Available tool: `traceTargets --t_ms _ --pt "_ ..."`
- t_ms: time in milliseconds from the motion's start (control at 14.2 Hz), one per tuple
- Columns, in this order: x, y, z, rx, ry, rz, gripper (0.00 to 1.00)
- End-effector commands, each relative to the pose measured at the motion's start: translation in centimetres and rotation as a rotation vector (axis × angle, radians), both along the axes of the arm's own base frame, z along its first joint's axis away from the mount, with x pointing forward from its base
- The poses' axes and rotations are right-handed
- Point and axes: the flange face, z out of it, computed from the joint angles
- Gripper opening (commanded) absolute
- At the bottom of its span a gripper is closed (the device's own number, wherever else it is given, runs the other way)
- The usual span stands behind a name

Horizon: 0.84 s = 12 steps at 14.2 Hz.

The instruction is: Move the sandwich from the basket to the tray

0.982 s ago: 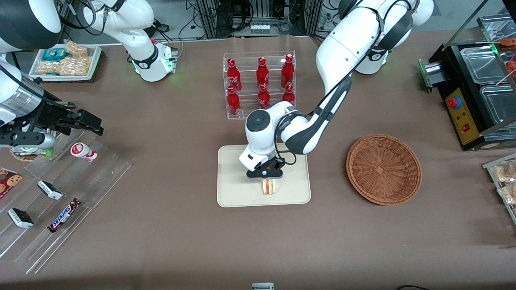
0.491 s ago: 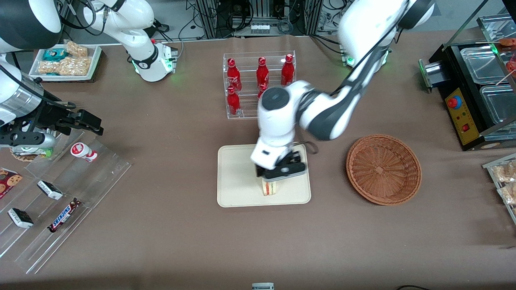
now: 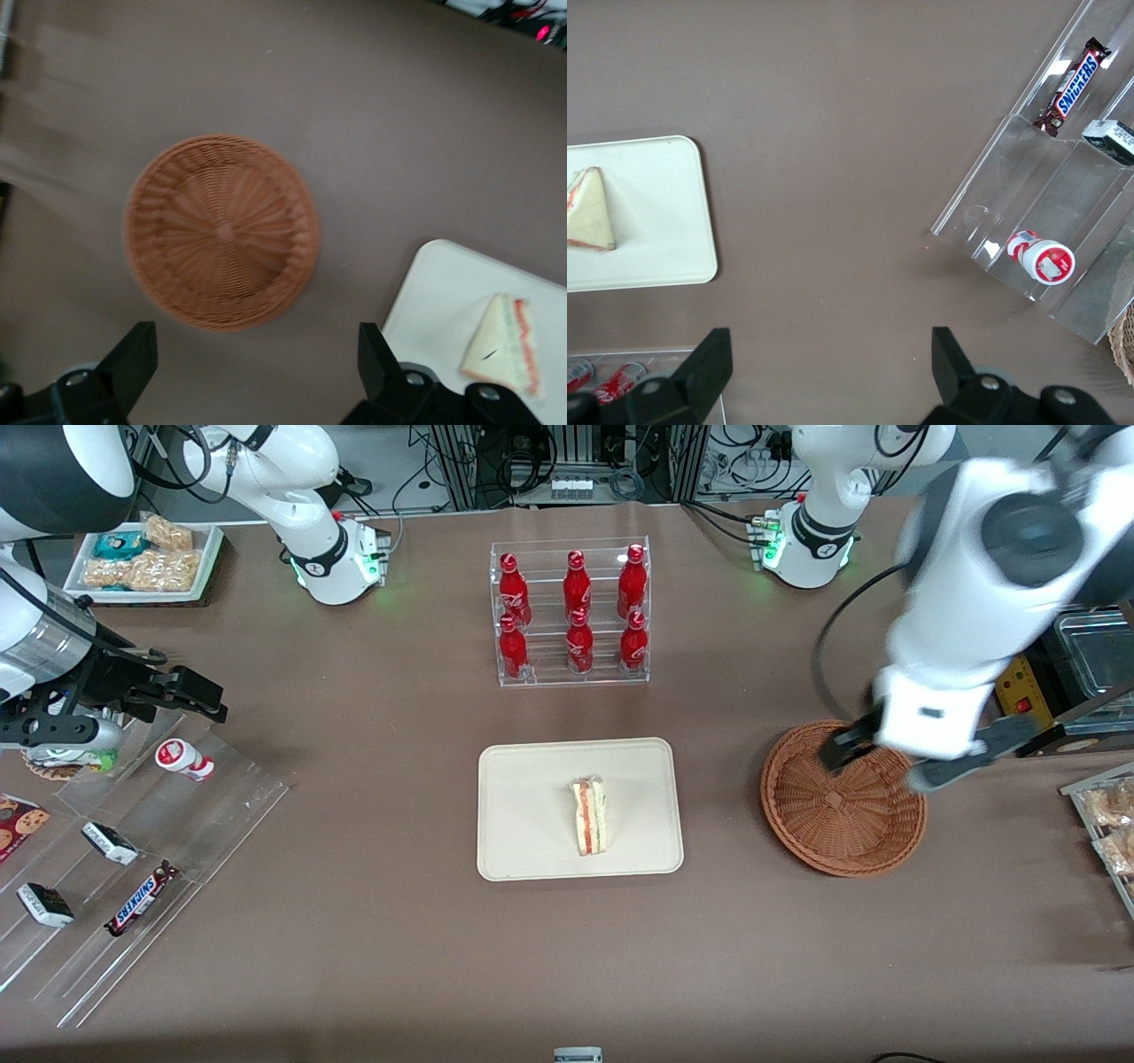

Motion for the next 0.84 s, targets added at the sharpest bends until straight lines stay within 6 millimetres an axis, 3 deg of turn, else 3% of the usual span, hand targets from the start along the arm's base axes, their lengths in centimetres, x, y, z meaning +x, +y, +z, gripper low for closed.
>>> traceTargets --t_ms 0,140,211,491,632,772 --pt "-4.6 7.1 1.3 -0.07 0.058 -0.132 1.0" --pt "-7.5 13.4 2.4 -0.131 0.075 -0.244 1.0" --pt "-8.1 15.5 2.9 -0.139 0.078 -0.269 1.0" --pt "-7.1 19.5 5.0 -0.044 0.066 -0.259 1.0" --pt "-6.8 19.8 5.6 -0.039 0.061 -0.316 1.0" --pt "-6.8 19.6 4.9 -0.056 0.089 -0.311 1.0"
